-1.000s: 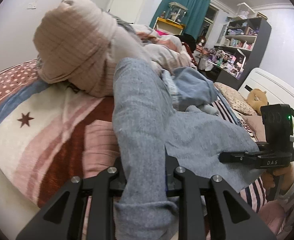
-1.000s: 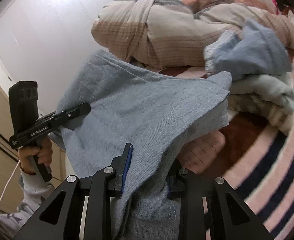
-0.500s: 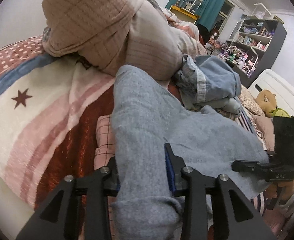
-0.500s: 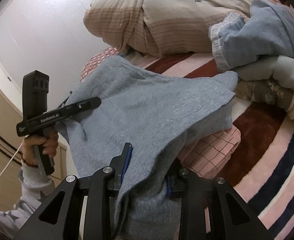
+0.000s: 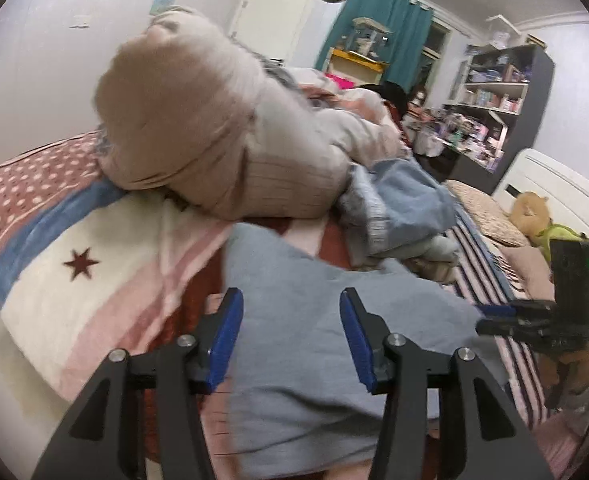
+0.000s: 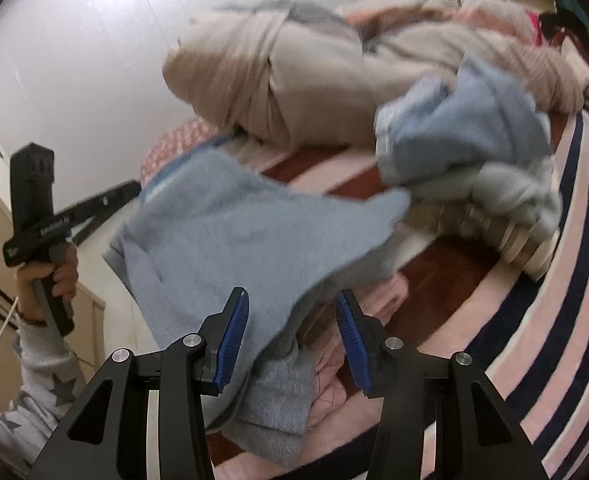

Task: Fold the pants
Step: 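Lift the folded sweatpants with both tools and carry them onto the clothes pile, then lower the sweatpants onto the pile and open both tools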

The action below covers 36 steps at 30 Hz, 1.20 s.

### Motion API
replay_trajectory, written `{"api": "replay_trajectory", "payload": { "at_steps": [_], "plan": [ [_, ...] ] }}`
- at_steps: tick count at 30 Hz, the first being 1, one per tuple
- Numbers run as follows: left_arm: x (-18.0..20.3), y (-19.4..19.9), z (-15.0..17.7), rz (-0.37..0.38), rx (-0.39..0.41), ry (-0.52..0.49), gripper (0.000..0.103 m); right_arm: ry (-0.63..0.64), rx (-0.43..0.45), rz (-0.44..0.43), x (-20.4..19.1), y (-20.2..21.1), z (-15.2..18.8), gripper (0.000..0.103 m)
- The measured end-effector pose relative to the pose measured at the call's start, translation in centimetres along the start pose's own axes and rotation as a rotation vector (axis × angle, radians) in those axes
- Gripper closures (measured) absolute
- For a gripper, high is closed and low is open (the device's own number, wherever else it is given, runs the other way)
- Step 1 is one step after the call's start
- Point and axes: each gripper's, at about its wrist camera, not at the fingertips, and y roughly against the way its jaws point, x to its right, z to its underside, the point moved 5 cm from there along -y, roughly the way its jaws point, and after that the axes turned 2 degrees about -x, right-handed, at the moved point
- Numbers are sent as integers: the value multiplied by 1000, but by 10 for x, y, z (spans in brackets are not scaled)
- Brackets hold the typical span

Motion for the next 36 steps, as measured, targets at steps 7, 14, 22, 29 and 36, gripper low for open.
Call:
{"api": "replay_trajectory", "payload": {
  "at_steps": [7,14,22,29,36],
  "plan": [
    [12,-39,18,-29,-105,-8,58,67,-40,-85,-12,-21,0,61],
    [-8,-55,28,-65,-127,49,58,-48,-162,-160,14,-60,26,58],
    [-5,-58,29,-81,-129,43,58,-9,-164,-133,8,-60,29,57],
    [6,-54,30,-130,-135,50,55,-27,-177,-140,10,-61,25,55],
    [41,-30,32,-179,-93,25,36,43,-150,-117,-1,-37,29,42]
  ]
}}
